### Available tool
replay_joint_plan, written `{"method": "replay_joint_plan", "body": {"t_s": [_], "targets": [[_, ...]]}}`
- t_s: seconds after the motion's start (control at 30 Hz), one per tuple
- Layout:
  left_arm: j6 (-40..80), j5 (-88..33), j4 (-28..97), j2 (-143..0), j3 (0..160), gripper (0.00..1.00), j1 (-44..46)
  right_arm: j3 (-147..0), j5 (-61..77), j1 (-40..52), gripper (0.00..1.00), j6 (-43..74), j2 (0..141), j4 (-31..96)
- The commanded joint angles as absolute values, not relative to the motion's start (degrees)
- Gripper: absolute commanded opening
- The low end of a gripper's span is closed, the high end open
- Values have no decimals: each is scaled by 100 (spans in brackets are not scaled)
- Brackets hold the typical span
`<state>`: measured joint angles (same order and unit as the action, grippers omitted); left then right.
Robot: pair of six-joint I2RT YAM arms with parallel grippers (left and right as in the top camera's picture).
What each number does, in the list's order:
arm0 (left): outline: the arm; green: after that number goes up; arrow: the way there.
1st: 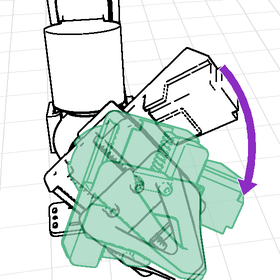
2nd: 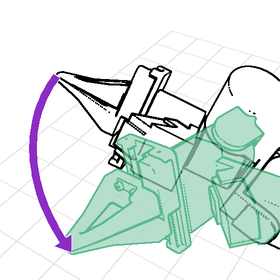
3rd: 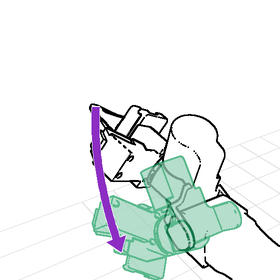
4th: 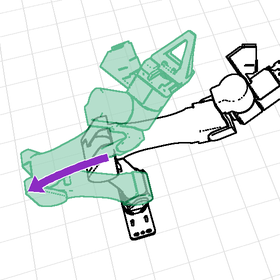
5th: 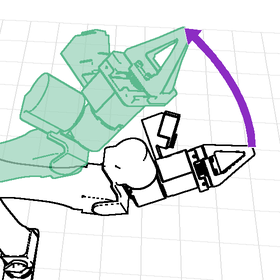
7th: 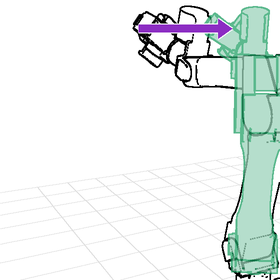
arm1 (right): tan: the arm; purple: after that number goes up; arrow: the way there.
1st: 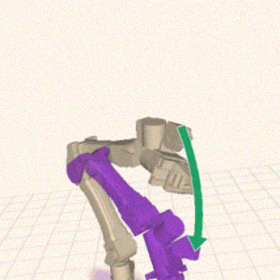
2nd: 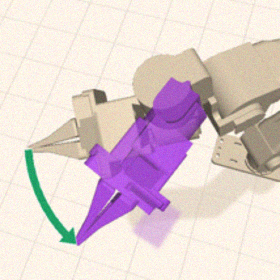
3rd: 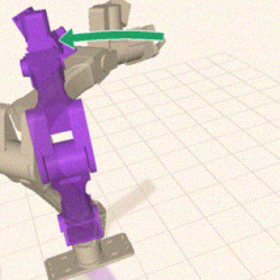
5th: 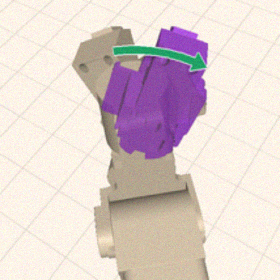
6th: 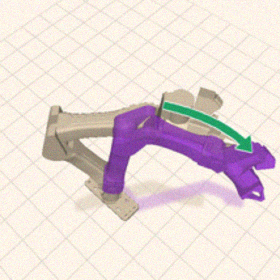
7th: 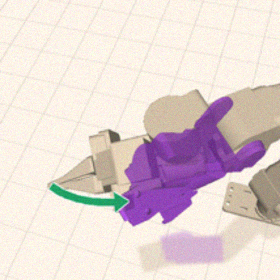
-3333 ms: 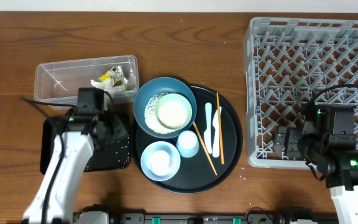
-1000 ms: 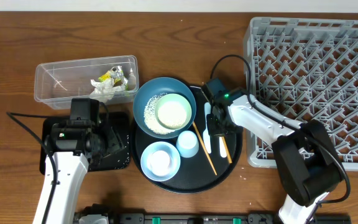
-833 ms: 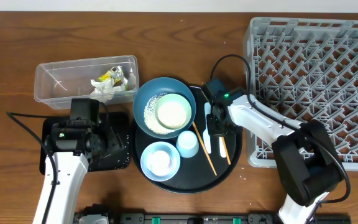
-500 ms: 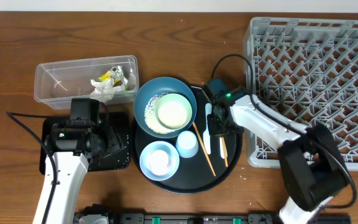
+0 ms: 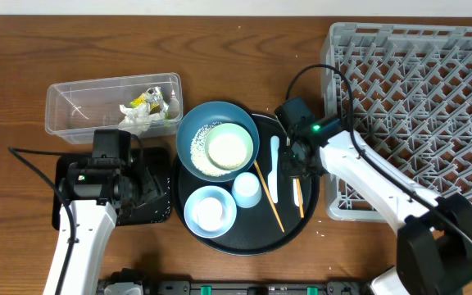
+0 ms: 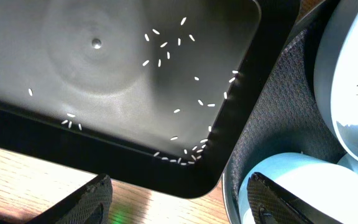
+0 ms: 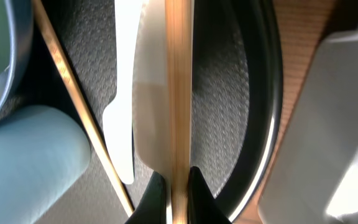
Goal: Sort waste into correct bins and load items into the dishwasher rack
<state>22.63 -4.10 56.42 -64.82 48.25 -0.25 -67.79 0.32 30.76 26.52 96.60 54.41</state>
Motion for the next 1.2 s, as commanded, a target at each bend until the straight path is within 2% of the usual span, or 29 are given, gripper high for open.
{"method": "replay_joint_plan", "body": {"t_s": [0.0, 0.23, 0.57, 0.83, 1.17], "targets": [[2272, -338, 5649, -6473, 4930, 71, -21, -6897, 67, 2873, 1, 2530, 9343, 5544], [2274, -340, 5649, -6473, 4930, 71, -21, -6967, 115, 2611, 1, 2281, 9126, 5867], [2272, -340, 5649, -6473, 4930, 71, -21, -7964, 193, 1706, 1, 1494, 9096, 6860], [2272, -338, 5647, -6473, 4930, 71, -21, -8012, 191, 923, 1, 950, 9166, 6718], [2272, -338, 5636, -6473, 4930, 72, -21, -7898, -69, 827, 2, 569, 9627, 6512]]}}
